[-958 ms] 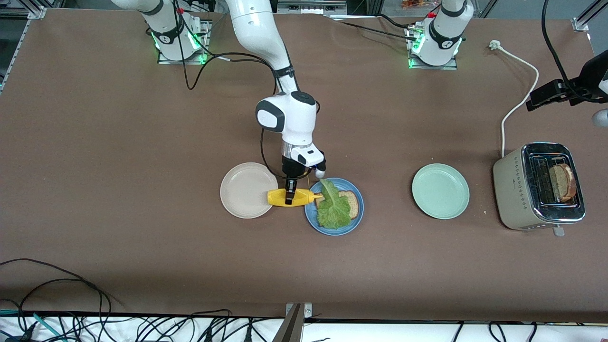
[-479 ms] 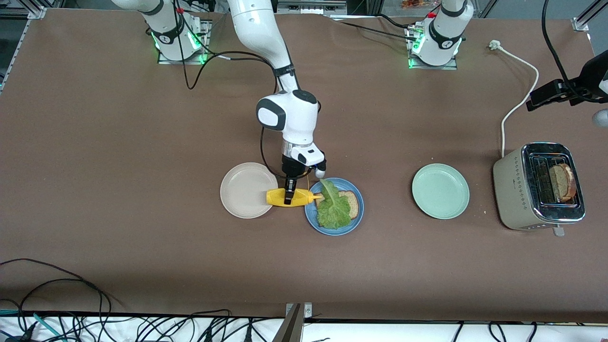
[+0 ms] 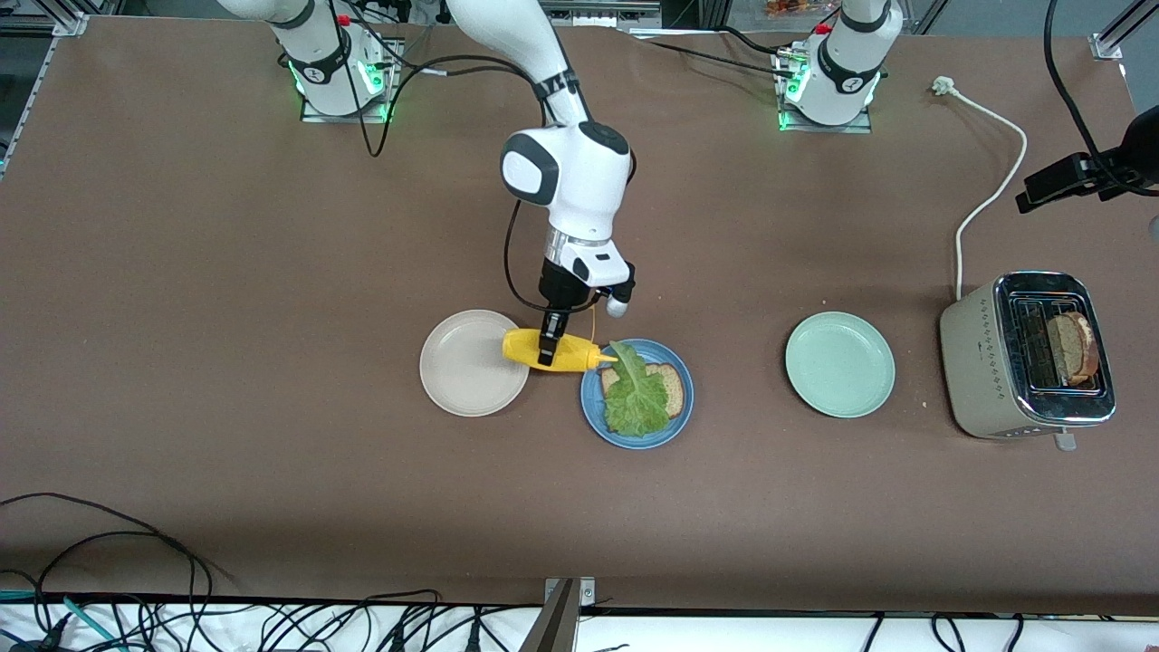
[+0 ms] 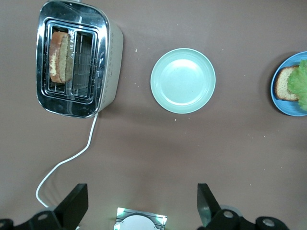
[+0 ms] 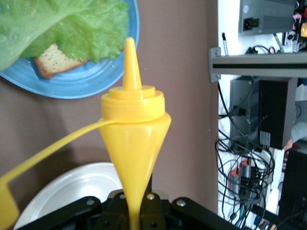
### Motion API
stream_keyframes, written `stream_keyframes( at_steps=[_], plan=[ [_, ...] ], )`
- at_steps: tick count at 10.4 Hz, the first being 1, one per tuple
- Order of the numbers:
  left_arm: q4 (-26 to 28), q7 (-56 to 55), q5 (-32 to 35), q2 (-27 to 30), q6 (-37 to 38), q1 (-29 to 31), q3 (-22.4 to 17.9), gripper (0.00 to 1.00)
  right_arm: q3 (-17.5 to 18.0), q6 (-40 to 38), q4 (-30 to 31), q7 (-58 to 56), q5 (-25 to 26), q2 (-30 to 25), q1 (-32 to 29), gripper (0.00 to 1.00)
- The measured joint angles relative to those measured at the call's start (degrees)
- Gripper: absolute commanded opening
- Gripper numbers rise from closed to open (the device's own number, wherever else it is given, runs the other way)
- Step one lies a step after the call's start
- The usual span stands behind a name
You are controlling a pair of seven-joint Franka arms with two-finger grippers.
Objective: Make sandwich in blue plate with both arms
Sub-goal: 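Carry the bottle back with the right gripper while the left gripper reaches the toaster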
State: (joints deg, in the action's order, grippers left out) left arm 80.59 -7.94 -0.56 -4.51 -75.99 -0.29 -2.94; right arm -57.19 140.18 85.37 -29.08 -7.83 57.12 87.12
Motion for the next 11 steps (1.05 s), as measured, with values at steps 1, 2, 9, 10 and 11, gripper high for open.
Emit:
stream_keyframes(
  at_steps=[1, 2, 9, 10, 11],
  plan=[
    [0.00, 0.00, 0.00, -0.21, 0.00, 0.56, -0.02, 1.00, -0.54, -2.76, -0.04, -0.61, -0.10, -2.85, -0.07, 0.00],
    [0.00, 0.00, 0.00, -0.60, 0.01, 1.11, -0.03, 1.00, -1.05, -5.73, -0.05, -2.34, -0.24, -6.24, -0.38, 0.00],
    [0.02, 0.03, 0.01, -6.15, -1.08, 4.44, -0.10, 1.00, -4.99, -25.45, 2.14, -9.52, -0.77, -34.39, -2.48, 0.00],
    [0.02, 0.00, 0.02, -6.69, -1.54, 5.06, -0.13, 1.00, -6.39, -25.58, 4.11, -12.50, -0.79, -38.29, -2.59, 0.00],
    [0.02, 0.00, 0.02, -7.26, -2.12, 5.76, -0.15, 1.00, -7.81, -25.59, 6.15, -15.31, -0.82, -41.76, -2.80, 0.00]
  ],
)
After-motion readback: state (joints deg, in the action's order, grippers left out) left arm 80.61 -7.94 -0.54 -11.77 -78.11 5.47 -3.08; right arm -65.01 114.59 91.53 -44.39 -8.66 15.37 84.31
